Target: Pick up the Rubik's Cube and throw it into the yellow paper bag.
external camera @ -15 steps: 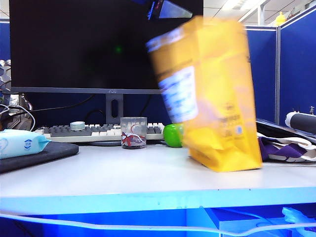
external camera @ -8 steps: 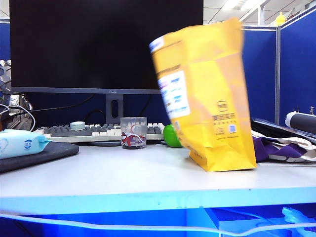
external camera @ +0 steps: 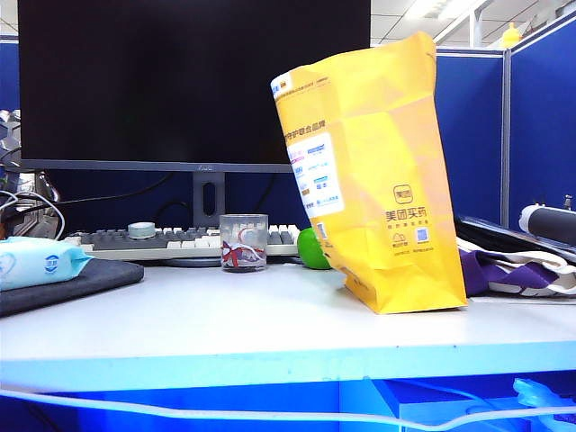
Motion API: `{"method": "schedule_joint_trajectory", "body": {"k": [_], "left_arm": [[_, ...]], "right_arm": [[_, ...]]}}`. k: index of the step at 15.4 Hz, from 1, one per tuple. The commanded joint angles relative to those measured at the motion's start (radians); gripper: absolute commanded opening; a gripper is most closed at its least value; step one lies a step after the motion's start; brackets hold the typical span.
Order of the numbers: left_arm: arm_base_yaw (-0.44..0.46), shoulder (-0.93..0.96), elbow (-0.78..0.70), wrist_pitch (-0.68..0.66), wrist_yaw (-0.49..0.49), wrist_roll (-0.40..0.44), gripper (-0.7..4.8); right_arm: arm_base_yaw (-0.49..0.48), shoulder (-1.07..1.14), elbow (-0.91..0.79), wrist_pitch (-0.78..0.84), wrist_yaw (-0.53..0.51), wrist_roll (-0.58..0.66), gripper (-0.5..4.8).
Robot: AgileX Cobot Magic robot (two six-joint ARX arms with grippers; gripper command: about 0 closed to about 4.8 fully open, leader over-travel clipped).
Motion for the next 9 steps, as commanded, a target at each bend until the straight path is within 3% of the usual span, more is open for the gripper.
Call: {"method": "schedule_joint_trajectory", "body": {"k": [1, 2, 5, 6, 9], "left_arm": [[0.002, -0.203, -0.182, -0.080, -0.132, -0.029, 2.75], [0.002, -0.318, -0.326, -0.028, -0.180, -0.028, 2.71], [0.002, -0.696, -0.872, 0.359, -0.190, -0.062, 2.35], [0.002, -0.865, -1.204, 0.580, -0.190, -0.090, 2.35], [0.002, -0.919, -1.514, 0.828, -0.133, -0.097, 2.32]], "right_arm": [[0.002, -0.142, -0.067, 0.030, 0.040, -0.034, -0.02], [0.002, -0.202, -0.124, 0.048, 0.062, -0.043, -0.02], [0.002, -0.364, -0.362, 0.195, 0.086, -0.010, -0.02], [0.002, -0.409, -0.513, 0.333, 0.085, 0.069, -0.02], [0.006, -0.391, -0.700, 0.557, 0.050, 0.153, -0.02]]}}
